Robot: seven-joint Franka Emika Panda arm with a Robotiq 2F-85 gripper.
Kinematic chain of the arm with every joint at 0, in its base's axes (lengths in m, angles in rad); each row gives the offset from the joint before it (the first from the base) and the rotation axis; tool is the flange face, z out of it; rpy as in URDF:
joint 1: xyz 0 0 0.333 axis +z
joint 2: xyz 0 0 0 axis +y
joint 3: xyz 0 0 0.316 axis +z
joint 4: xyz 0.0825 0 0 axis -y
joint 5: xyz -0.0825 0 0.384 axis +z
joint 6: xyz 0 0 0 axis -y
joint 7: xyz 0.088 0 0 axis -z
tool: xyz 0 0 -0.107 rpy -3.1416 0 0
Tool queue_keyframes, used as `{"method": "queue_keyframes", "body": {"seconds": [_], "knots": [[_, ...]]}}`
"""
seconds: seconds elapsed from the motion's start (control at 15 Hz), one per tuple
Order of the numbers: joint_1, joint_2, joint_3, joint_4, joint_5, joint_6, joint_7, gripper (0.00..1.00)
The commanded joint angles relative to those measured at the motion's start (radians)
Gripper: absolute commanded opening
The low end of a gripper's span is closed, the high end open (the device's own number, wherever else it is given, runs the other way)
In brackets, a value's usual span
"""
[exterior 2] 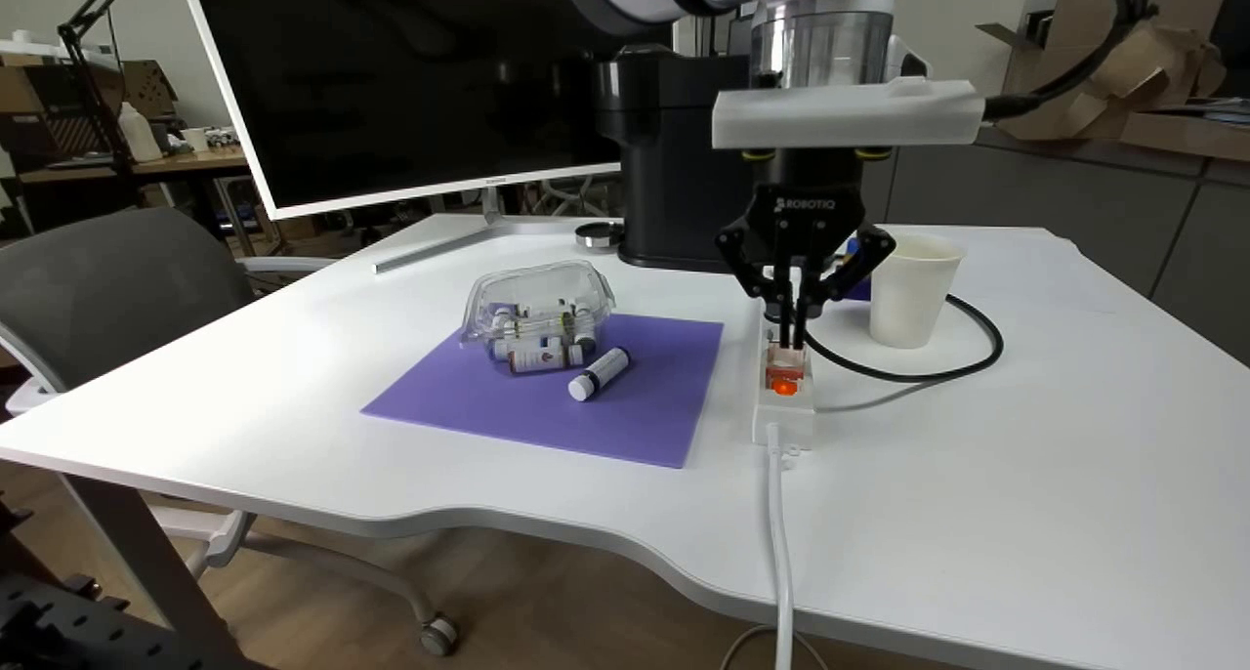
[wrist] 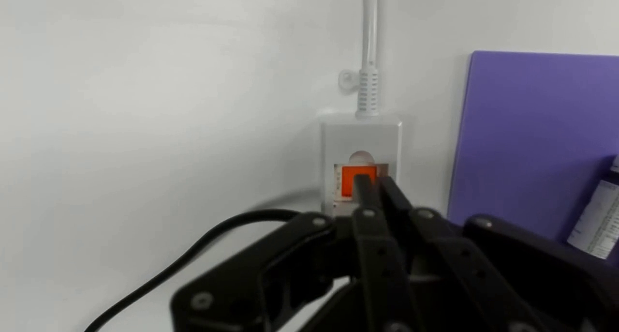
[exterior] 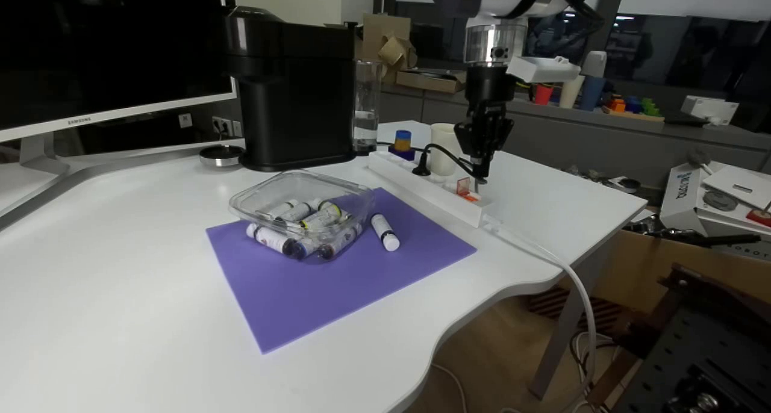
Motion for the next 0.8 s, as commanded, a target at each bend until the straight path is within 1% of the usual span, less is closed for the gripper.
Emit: {"method": "queue_keyframes", "body": {"seconds": [0.0,0.13,0.2,0.27,0.73], "knots": [[-0.022,-0.001,0.021,0.003,-0.015,-0.002,0.011,0.05],[-0.023,-0.001,0.021,0.004,-0.015,-0.002,0.011,0.05],[-0.01,-0.011,0.009,-0.006,-0.038,0.008,0.028,0.01],[-0.002,-0.005,0.003,-0.006,-0.056,0.015,0.037,0.0],[-0.01,0.054,0.009,0.015,-0.104,0.044,0.032,0.0]]}}
